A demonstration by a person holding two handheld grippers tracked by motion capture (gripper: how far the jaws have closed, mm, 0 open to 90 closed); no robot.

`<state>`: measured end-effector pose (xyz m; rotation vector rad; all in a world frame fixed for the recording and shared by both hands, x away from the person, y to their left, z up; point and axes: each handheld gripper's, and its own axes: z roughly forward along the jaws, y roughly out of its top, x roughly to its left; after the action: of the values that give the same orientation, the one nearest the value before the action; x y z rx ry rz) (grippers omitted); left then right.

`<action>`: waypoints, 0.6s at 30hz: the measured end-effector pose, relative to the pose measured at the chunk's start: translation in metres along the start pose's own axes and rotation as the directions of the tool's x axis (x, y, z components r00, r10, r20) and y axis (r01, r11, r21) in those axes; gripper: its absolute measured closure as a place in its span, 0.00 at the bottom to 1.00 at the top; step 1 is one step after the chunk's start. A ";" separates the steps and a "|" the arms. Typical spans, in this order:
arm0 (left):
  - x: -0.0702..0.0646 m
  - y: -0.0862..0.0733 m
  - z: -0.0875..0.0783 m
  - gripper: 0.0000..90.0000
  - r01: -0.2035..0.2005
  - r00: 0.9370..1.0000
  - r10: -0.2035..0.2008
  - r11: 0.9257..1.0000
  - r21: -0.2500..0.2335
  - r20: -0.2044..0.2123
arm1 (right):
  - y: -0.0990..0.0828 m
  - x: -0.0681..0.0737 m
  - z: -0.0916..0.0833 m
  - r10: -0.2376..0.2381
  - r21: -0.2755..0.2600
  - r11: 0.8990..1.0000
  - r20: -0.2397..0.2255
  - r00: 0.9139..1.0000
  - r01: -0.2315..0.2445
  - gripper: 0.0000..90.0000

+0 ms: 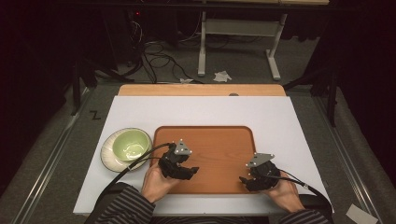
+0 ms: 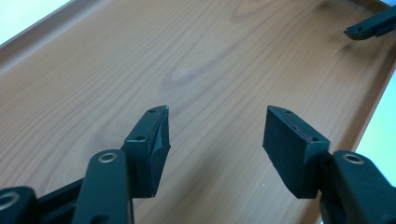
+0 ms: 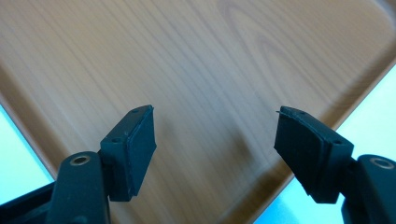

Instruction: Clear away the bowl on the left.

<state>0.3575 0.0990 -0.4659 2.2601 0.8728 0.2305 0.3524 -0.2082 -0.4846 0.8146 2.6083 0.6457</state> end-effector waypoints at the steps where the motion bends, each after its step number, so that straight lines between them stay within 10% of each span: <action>1: 0.000 0.000 0.000 0.45 -0.004 1.000 0.004 1.000 -0.001 0.001 | 0.000 0.000 0.000 0.002 0.005 1.000 0.001 1.000 -0.002 0.34; 18: 0.001 0.001 -0.005 0.44 -0.040 0.999 0.040 0.999 -0.030 -0.017 | -0.001 0.001 0.002 0.003 0.011 1.000 -0.021 1.000 -0.003 0.34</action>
<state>0.3568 0.1023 -0.4614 2.2519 0.8277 0.2789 0.3519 -0.2075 -0.4866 0.8194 2.6323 0.6456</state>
